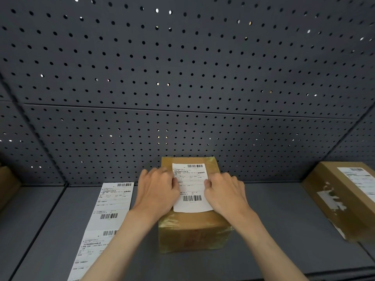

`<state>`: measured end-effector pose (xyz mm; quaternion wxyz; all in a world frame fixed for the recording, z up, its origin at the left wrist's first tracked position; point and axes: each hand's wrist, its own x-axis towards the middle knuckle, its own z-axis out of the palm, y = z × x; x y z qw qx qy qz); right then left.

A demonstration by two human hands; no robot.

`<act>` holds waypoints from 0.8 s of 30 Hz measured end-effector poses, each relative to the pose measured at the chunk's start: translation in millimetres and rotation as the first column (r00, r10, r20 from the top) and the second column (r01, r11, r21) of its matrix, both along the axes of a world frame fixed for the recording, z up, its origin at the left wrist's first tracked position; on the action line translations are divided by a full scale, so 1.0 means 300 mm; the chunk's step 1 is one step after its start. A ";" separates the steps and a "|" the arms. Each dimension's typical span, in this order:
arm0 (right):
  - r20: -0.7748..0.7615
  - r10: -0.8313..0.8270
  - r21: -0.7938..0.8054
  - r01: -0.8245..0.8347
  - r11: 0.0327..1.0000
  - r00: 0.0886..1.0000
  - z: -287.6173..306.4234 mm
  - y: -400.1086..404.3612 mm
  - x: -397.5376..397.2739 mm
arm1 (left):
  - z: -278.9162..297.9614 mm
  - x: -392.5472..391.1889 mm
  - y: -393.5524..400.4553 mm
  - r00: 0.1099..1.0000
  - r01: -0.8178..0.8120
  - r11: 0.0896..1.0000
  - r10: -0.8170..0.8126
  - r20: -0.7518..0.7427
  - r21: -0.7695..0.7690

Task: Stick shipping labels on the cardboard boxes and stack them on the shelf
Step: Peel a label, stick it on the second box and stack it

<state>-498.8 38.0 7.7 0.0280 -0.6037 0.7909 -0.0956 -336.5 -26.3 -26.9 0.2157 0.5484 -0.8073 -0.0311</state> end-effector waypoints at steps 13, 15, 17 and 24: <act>-0.168 0.247 -0.251 -0.284 0.925 0.954 -0.030 -0.033 -0.099 | 0.012 0.034 -0.029 0.987 0.155 0.981 -0.158 -0.021 -0.117; -0.126 0.425 -0.111 -0.438 0.892 0.896 -0.040 -0.061 -0.109 | 0.006 0.030 -0.041 0.956 0.291 0.953 -0.287 0.055 -0.088; -0.056 0.508 -0.001 -0.509 0.861 0.859 -0.055 -0.085 -0.102 | 0.003 0.017 -0.047 0.925 0.372 0.928 -0.373 0.073 0.029; -0.060 0.433 0.100 -0.426 0.899 0.899 -0.064 -0.075 -0.127 | -0.014 0.056 -0.065 0.928 0.309 0.930 -0.341 0.151 0.200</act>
